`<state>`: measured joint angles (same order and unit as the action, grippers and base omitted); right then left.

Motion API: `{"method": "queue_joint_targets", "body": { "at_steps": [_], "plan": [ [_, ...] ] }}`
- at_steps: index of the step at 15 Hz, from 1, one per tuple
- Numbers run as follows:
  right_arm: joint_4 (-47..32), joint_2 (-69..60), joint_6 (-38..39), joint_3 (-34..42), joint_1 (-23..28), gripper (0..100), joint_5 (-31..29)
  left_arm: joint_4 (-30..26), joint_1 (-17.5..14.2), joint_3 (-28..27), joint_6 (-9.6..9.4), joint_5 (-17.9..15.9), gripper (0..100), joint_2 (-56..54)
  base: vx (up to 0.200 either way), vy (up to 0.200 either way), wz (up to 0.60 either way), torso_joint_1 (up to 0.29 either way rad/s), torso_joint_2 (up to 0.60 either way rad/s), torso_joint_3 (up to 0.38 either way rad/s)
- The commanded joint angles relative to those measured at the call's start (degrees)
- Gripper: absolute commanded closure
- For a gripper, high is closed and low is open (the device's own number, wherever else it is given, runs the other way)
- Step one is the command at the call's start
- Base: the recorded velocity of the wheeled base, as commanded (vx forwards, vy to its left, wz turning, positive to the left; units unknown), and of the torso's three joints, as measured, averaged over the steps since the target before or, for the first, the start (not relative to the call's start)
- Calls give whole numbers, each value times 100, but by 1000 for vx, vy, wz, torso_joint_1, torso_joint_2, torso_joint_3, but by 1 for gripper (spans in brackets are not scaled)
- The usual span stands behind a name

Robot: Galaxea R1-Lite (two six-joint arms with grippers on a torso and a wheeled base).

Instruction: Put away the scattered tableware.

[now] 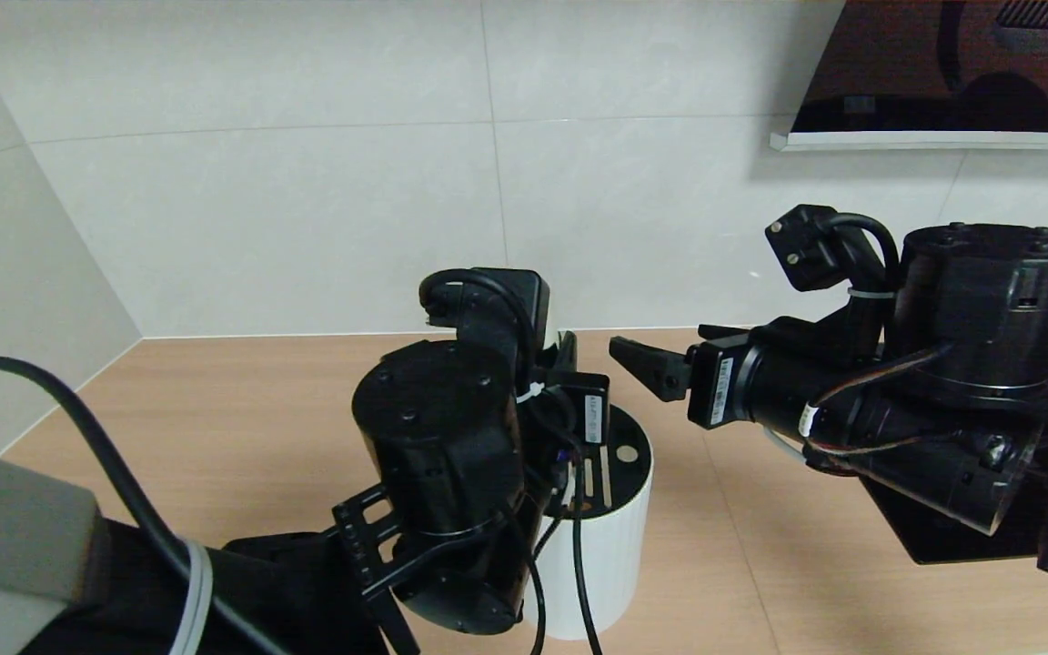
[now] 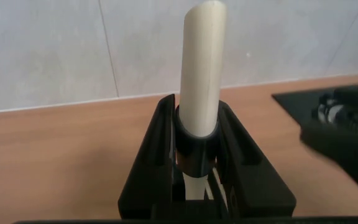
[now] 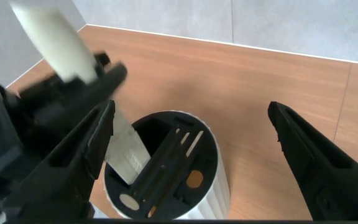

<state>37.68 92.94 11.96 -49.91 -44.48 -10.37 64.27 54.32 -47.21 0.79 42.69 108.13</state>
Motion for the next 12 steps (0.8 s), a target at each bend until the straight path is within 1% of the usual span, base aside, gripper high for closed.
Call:
{"method": "queue_joint_targets", "body": {
  "at_steps": [1, 2, 3, 6, 12],
  "plan": [
    [2, 22, -1, -1, -8, 0, 0, -2, 26, 28, 9, 46, 100, 85, 0, 0, 0, 0, 0, 0],
    [2, 22, -1, -1, 1, 0, 0, -2, 26, 72, 9, 134, 100, 129, 0, 0, 0, 0, 0, 0],
    [2, 22, -1, -1, 1, 0, 0, -2, 35, 125, 9, 143, 100, 147, 0, 0, 0, 0, 0, 0],
    [2, 22, -1, -1, 1, 0, 0, -11, 61, 257, 9, 125, 100, 200, 0, 0, 0, 0, 0, 0],
    [2, 31, -1, 7, -8, 0, 0, -11, 61, 336, 9, 143, 100, 393, 0, 0, 0, 0, 0, 0]
  ]
}}
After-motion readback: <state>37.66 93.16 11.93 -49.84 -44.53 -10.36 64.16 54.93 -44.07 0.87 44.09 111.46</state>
